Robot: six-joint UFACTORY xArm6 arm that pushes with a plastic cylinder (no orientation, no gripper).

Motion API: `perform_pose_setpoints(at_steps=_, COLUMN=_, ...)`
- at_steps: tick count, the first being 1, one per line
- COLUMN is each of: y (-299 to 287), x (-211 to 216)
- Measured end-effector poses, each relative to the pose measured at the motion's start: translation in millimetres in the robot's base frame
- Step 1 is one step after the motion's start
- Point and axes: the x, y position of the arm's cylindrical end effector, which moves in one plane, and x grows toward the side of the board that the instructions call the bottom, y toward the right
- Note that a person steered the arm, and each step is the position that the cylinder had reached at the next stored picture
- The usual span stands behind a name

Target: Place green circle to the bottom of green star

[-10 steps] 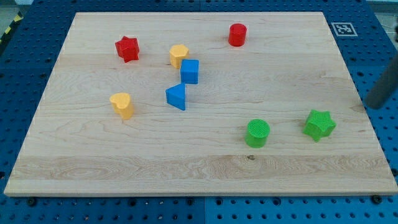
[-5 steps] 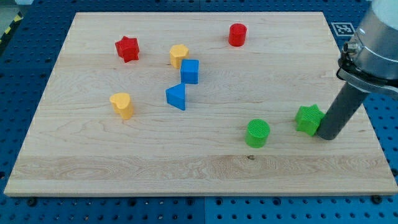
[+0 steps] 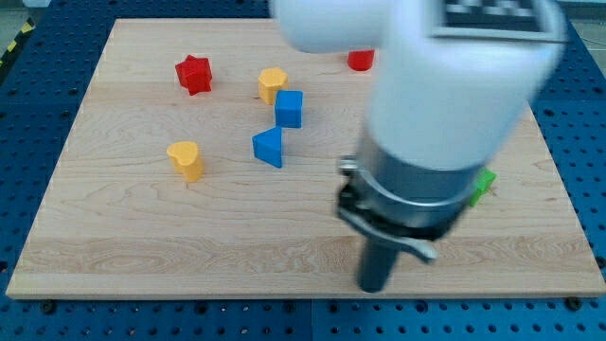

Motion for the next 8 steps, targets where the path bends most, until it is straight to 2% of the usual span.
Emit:
perform_pose_setpoints(at_steps=1, y=-27, x=-50)
perform_pose_setpoints(at_steps=2, y=-15, x=-83)
perform_pose_setpoints(at_steps=3, y=-14, x=-83)
perform_pose_setpoints(at_steps=5, y=39, x=-82)
perform_pose_setpoints(at_steps=8, y=60, x=-80)
